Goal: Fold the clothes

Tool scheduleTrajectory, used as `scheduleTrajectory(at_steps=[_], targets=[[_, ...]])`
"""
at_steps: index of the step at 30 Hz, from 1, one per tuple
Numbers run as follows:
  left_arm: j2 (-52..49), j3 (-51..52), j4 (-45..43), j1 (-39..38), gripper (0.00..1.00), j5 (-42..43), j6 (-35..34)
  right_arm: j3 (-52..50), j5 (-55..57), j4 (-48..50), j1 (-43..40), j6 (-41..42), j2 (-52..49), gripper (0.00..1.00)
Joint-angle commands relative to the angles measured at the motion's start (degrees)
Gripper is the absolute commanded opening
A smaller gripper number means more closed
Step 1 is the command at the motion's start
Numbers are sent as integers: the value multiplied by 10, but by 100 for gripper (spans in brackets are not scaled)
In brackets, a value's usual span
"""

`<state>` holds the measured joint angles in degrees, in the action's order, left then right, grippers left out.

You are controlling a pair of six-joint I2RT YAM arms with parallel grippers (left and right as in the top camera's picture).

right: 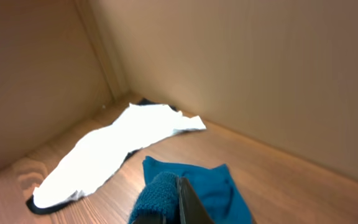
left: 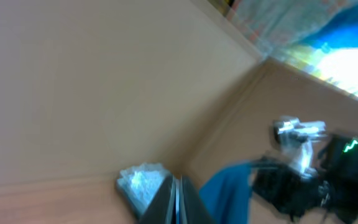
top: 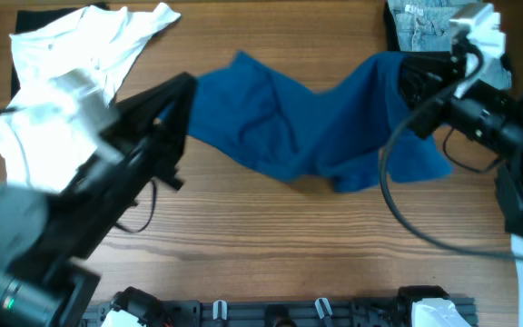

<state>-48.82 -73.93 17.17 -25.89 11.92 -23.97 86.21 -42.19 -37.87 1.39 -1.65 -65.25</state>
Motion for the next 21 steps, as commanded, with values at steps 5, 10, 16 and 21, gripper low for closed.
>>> scheduleTrajectory(at_steps=[5, 10, 16, 21], targets=[[-214, 3, 167, -3, 4, -5, 61, 4, 20, 7, 0, -26, -110, 4], [-377, 3, 125, 9, 4, -48, 111, 4, 23, 9, 0, -29, -159, 4], [-532, 3, -71, 52, 22, -32, 185, 4, 67, 7, 0, -29, -181, 4], [-658, -46, -192, 62, 49, -6, 260, 4, 108, -7, 0, -34, -181, 4]])
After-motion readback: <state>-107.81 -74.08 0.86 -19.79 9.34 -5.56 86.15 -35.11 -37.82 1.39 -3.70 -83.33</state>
